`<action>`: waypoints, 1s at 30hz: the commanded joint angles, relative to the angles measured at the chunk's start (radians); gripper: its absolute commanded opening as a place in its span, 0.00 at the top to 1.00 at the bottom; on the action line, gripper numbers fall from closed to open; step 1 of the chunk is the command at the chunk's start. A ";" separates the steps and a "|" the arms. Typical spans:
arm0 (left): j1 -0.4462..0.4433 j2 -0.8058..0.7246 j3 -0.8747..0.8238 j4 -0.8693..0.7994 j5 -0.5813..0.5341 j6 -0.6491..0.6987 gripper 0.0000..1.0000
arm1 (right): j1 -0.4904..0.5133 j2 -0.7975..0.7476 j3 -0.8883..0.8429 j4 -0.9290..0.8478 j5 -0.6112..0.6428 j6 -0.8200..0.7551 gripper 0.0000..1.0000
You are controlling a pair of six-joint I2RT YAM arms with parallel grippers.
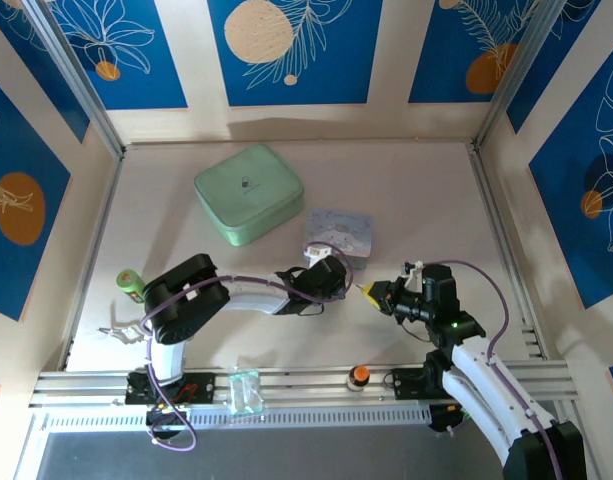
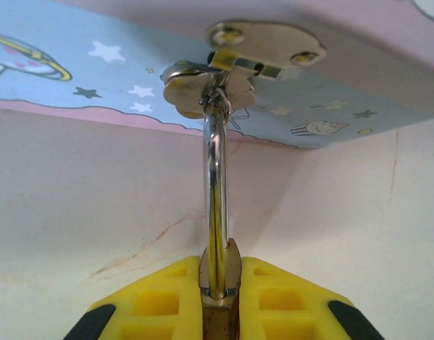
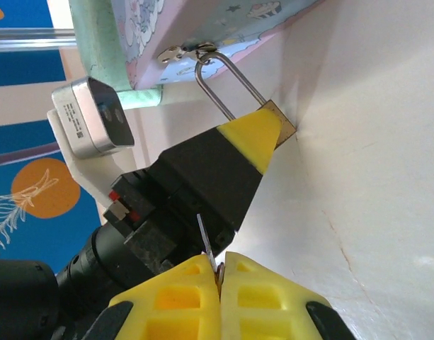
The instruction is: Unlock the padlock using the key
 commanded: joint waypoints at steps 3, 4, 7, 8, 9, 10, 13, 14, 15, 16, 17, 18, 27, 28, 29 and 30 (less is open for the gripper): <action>0.011 -0.071 -0.055 0.094 0.005 -0.178 0.91 | -0.073 0.155 -0.081 0.282 -0.113 0.082 1.00; 0.013 -0.081 -0.066 0.111 0.002 -0.217 0.91 | -0.094 0.215 -0.081 0.345 -0.157 0.088 1.00; 0.018 -0.098 -0.094 0.173 0.003 -0.321 0.92 | -0.117 0.353 -0.070 0.506 -0.232 0.119 1.00; 0.019 -0.102 -0.101 0.187 -0.003 -0.349 0.93 | -0.115 0.374 -0.067 0.536 -0.237 0.126 1.00; 0.019 -0.105 -0.112 0.207 -0.012 -0.383 0.94 | -0.113 0.384 -0.060 0.541 -0.236 0.125 1.00; 0.020 -0.107 -0.121 0.220 -0.020 -0.424 0.95 | -0.114 0.382 -0.052 0.524 -0.230 0.122 1.00; 0.021 -0.099 -0.155 0.291 -0.034 -0.531 0.97 | -0.113 0.359 -0.043 0.482 -0.213 0.129 1.00; 0.021 -0.095 -0.162 0.317 -0.034 -0.558 0.97 | -0.114 0.352 -0.046 0.480 -0.208 0.138 1.00; 0.021 -0.088 -0.167 0.347 -0.030 -0.587 0.97 | -0.112 0.351 -0.046 0.480 -0.205 0.149 1.00; 0.021 -0.082 -0.170 0.373 -0.026 -0.614 0.97 | -0.110 0.351 -0.046 0.480 -0.205 0.158 1.00; 0.021 -0.077 -0.170 0.387 -0.022 -0.643 0.97 | -0.108 0.352 -0.044 0.479 -0.204 0.164 1.00; 0.021 -0.071 -0.172 0.402 -0.019 -0.681 0.97 | -0.104 0.353 -0.043 0.481 -0.204 0.173 1.00; 0.019 -0.024 -0.188 0.531 -0.012 -0.871 1.00 | -0.085 0.380 0.002 0.467 -0.176 0.156 1.00; 0.018 -0.012 -0.194 0.566 -0.014 -0.889 1.00 | -0.081 0.390 0.007 0.465 -0.172 0.151 1.00; 0.018 -0.003 -0.196 0.588 -0.015 -0.905 1.00 | -0.078 0.401 0.011 0.466 -0.169 0.146 1.00; 0.017 0.006 -0.198 0.607 -0.015 -0.916 1.00 | -0.076 0.414 0.014 0.472 -0.170 0.143 1.00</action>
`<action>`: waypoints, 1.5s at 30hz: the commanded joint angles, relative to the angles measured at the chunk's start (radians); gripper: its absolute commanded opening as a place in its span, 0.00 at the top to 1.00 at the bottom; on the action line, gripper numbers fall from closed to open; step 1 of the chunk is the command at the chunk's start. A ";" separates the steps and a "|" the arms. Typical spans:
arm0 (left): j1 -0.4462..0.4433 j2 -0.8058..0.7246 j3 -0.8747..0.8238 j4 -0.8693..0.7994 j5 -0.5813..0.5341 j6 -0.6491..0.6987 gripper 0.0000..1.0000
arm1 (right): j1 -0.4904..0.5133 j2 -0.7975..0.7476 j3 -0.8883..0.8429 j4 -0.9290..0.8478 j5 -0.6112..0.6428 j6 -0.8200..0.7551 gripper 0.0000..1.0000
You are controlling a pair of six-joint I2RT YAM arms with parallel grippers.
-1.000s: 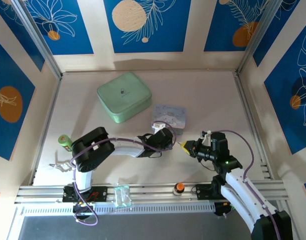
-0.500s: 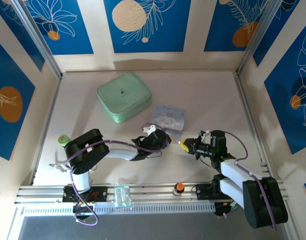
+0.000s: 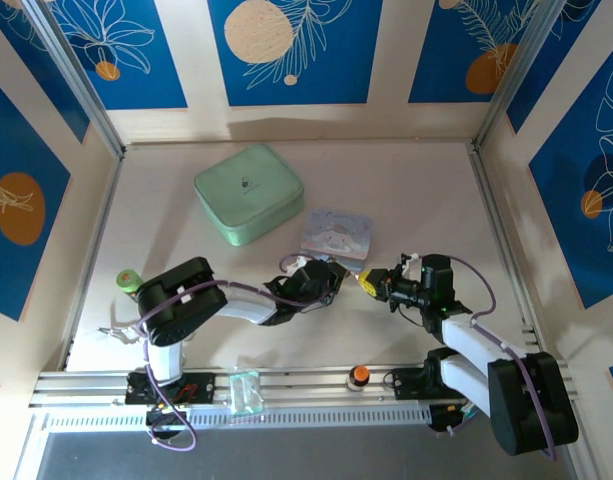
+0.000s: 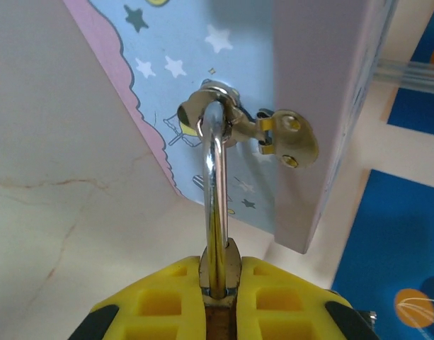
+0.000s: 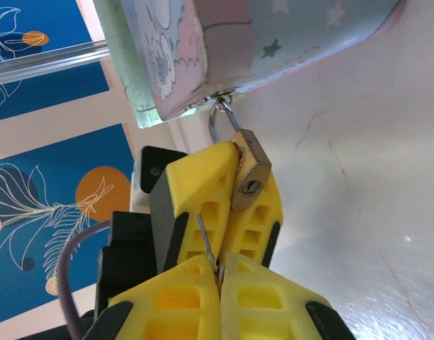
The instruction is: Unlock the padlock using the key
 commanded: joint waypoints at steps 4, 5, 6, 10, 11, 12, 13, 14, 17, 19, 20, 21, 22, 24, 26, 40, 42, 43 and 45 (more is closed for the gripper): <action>0.003 0.040 -0.011 0.133 -0.010 -0.097 1.00 | 0.014 0.066 0.045 -0.001 -0.001 -0.036 1.00; 0.003 0.035 -0.013 0.131 -0.011 -0.100 1.00 | 0.015 0.071 0.047 0.001 0.001 -0.041 1.00; 0.002 0.028 -0.014 0.127 -0.014 -0.100 1.00 | 0.015 0.073 0.050 -0.001 0.004 -0.045 1.00; 0.006 0.013 -0.033 0.157 -0.030 -0.120 1.00 | 0.017 0.079 0.050 -0.005 0.019 -0.053 1.00; 0.006 0.013 -0.033 0.156 -0.027 -0.121 1.00 | 0.019 0.085 0.051 0.000 0.019 -0.053 1.00; 0.006 0.013 -0.033 0.152 -0.022 -0.122 1.00 | 0.018 0.095 0.054 0.007 0.015 -0.051 1.00; 0.006 0.013 -0.031 0.153 -0.018 -0.125 1.00 | 0.017 0.107 0.059 0.012 0.007 -0.055 1.00; 0.005 0.014 -0.033 0.160 -0.020 -0.128 1.00 | 0.017 0.115 0.066 0.012 0.001 -0.058 1.00; 0.009 0.017 -0.037 0.176 -0.030 -0.130 1.00 | 0.028 0.133 0.070 0.022 0.005 -0.058 1.00; 0.009 0.018 -0.029 0.164 -0.019 -0.126 1.00 | 0.033 0.134 0.068 0.019 0.013 -0.058 1.00; 0.009 0.018 -0.026 0.158 -0.015 -0.123 1.00 | 0.033 0.132 0.067 0.020 0.013 -0.057 1.00; 0.009 0.019 -0.025 0.157 -0.015 -0.123 1.00 | 0.032 0.130 0.065 0.015 0.014 -0.059 1.00; 0.009 0.017 -0.026 0.157 -0.017 -0.123 1.00 | 0.029 0.124 0.065 0.003 0.015 -0.063 1.00; 0.009 0.016 -0.033 0.166 -0.027 -0.123 1.00 | 0.022 0.113 0.059 -0.013 0.016 -0.073 1.00; 0.012 0.015 -0.035 0.161 -0.027 -0.122 1.00 | 0.011 0.105 0.051 -0.022 0.008 -0.078 1.00; 0.013 0.028 -0.020 0.141 -0.020 -0.119 1.00 | -0.009 0.032 0.044 -0.121 -0.009 -0.121 1.00; 0.013 0.033 -0.009 0.140 -0.011 -0.117 1.00 | -0.015 0.023 0.047 -0.142 -0.011 -0.144 1.00; 0.013 0.033 -0.007 0.136 -0.007 -0.118 1.00 | -0.021 0.025 0.047 -0.148 -0.015 -0.149 1.00; 0.012 0.033 -0.006 0.140 -0.005 -0.117 1.00 | -0.032 0.036 0.048 -0.151 -0.027 -0.159 1.00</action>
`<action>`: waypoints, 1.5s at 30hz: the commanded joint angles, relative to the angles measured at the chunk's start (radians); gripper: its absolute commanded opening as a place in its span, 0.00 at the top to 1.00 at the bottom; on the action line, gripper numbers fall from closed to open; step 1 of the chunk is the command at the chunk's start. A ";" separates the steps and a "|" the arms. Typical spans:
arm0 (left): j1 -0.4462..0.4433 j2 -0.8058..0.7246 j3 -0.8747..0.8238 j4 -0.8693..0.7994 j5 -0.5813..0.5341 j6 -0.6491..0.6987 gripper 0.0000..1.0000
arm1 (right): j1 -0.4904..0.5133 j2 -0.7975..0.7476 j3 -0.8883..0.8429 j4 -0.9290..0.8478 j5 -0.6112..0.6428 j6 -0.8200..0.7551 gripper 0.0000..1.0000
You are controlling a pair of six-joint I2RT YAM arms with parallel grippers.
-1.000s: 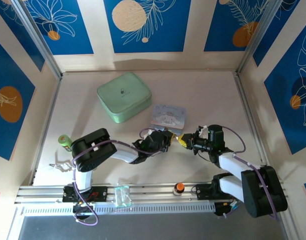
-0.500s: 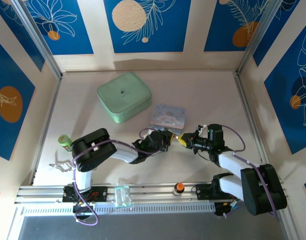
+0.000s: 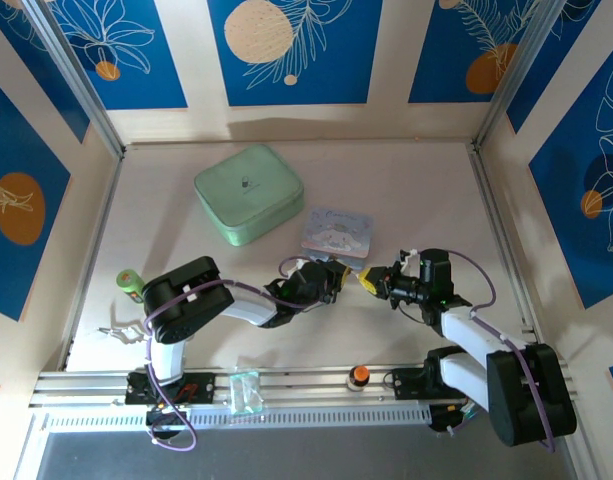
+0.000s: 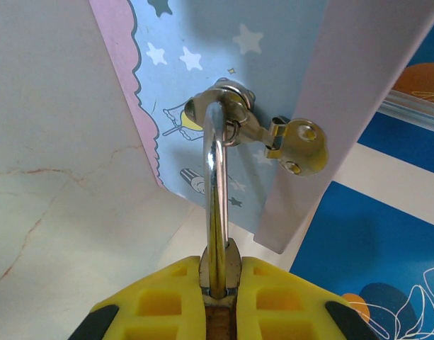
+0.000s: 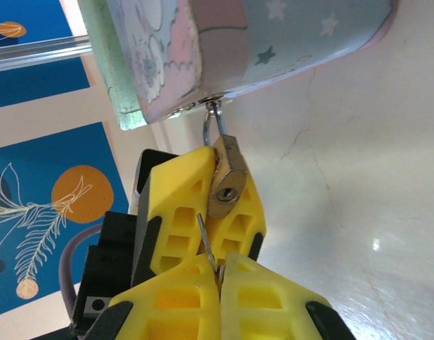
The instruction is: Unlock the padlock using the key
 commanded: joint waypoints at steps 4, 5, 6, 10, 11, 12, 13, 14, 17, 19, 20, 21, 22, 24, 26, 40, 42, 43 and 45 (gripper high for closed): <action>0.007 -0.003 0.016 0.011 -0.009 0.007 1.00 | -0.016 0.024 0.007 -0.027 -0.055 -0.039 1.00; 0.007 -0.003 0.017 0.010 -0.008 0.005 1.00 | -0.016 0.023 0.009 -0.026 -0.053 -0.040 1.00; 0.007 -0.001 0.019 0.011 -0.008 0.006 1.00 | -0.016 0.019 0.011 -0.030 -0.052 -0.043 1.00; 0.007 0.009 0.025 0.016 -0.001 0.003 1.00 | -0.008 0.006 0.018 -0.055 -0.041 -0.054 1.00; 0.007 0.012 0.027 0.020 0.001 0.002 1.00 | -0.006 0.008 0.016 -0.054 -0.039 -0.053 1.00; 0.006 0.013 0.028 0.022 0.004 -0.001 1.00 | -0.002 0.013 0.017 -0.051 -0.041 -0.054 1.00; 0.006 0.013 0.030 0.024 0.005 -0.001 1.00 | 0.001 0.017 0.016 -0.049 -0.040 -0.054 1.00; 0.005 0.011 0.032 0.020 0.007 0.005 1.00 | 0.005 0.024 0.015 -0.041 -0.038 -0.051 1.00; 0.006 0.004 0.037 0.006 0.012 0.014 1.00 | 0.012 0.035 -0.002 0.007 -0.020 -0.028 1.00; 0.005 0.002 0.038 0.000 0.017 0.015 1.00 | 0.022 0.035 -0.004 0.021 -0.009 -0.021 1.00; 0.005 0.003 0.035 0.001 0.017 0.013 1.00 | 0.026 0.034 -0.002 0.021 -0.004 -0.021 1.00; 0.004 0.005 0.032 0.006 0.018 0.008 1.00 | 0.030 0.034 -0.002 0.021 0.001 -0.018 1.00; 0.004 0.008 0.029 0.012 0.019 0.005 1.00 | 0.032 0.035 -0.001 0.022 0.005 -0.018 1.00; 0.004 0.008 0.029 0.016 0.021 0.007 1.00 | 0.033 0.040 0.001 0.027 0.009 -0.017 1.00; -0.001 0.006 0.030 0.013 0.027 0.007 1.00 | 0.034 0.049 0.004 0.026 0.013 -0.021 1.00; -0.007 0.000 0.013 0.024 0.018 0.004 1.00 | 0.030 0.037 -0.014 0.036 0.040 -0.006 1.00; -0.007 0.004 0.009 0.025 0.011 0.004 1.00 | 0.030 0.025 -0.016 0.021 0.046 -0.008 1.00; -0.006 0.003 0.007 0.023 0.011 0.005 1.00 | 0.030 0.022 -0.016 0.014 0.048 -0.010 1.00; -0.008 0.006 0.008 0.025 0.017 0.004 1.00 | 0.031 0.018 -0.019 0.007 0.057 -0.009 1.00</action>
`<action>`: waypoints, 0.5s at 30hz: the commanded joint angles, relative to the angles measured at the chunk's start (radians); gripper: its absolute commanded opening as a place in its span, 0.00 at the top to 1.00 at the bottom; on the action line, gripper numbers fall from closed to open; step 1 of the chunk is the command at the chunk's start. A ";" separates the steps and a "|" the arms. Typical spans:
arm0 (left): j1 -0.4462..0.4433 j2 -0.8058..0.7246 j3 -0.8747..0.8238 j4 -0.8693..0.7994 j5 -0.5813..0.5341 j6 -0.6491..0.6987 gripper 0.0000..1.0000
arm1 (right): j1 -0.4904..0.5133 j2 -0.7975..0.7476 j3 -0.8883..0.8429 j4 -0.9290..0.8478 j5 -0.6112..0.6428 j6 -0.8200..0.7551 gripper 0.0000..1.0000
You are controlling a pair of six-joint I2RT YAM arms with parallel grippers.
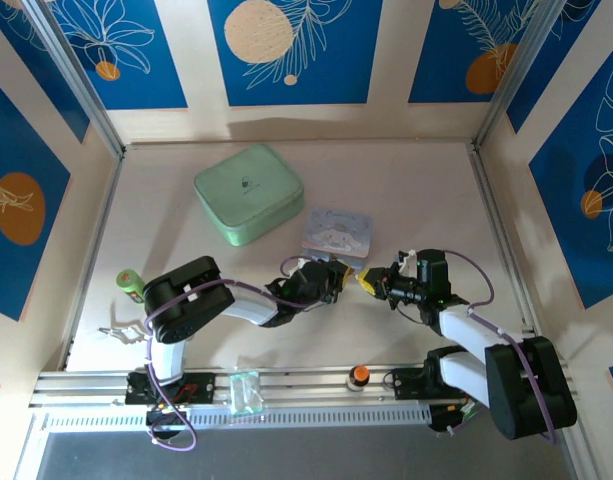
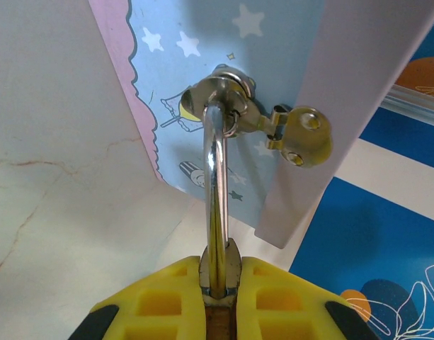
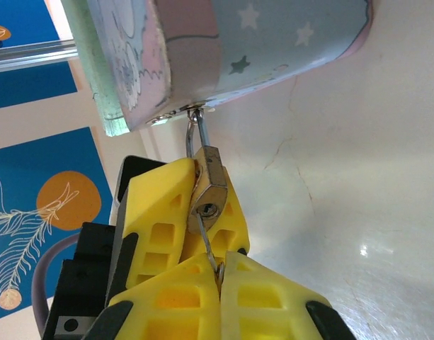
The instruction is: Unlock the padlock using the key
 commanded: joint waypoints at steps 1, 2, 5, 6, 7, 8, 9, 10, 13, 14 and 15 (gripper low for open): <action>-0.008 0.002 -0.002 0.032 0.003 0.003 1.00 | 0.003 -0.013 -0.016 -0.018 0.012 0.002 1.00; -0.012 0.002 -0.001 0.036 0.001 0.001 1.00 | 0.003 -0.008 -0.014 -0.018 0.013 0.001 1.00; -0.016 0.003 0.004 0.049 0.005 0.000 1.00 | 0.004 0.012 -0.009 -0.002 0.005 0.002 1.00; -0.018 0.001 0.005 0.050 0.006 -0.001 1.00 | 0.005 0.018 -0.007 0.002 0.004 0.003 1.00; -0.018 -0.001 0.007 0.051 0.005 0.001 1.00 | 0.006 0.020 -0.006 0.002 0.004 0.004 1.00; -0.018 -0.002 0.008 0.051 0.007 0.001 1.00 | 0.006 0.021 -0.006 0.003 0.005 0.003 1.00; -0.018 -0.004 0.007 0.052 0.008 0.002 1.00 | 0.006 0.020 -0.006 0.004 0.006 0.004 1.00; -0.019 -0.005 0.005 0.052 0.007 -0.001 1.00 | 0.006 0.020 -0.006 0.002 0.006 0.003 1.00; -0.020 -0.004 -0.004 0.069 -0.001 -0.003 1.00 | 0.008 0.022 -0.006 0.003 0.005 0.004 1.00; -0.020 -0.001 -0.003 0.079 0.000 -0.002 1.00 | 0.008 0.023 -0.006 0.009 0.004 0.006 1.00; -0.020 0.004 0.000 0.084 0.005 0.004 1.00 | 0.008 0.026 -0.006 0.015 -0.001 0.008 1.00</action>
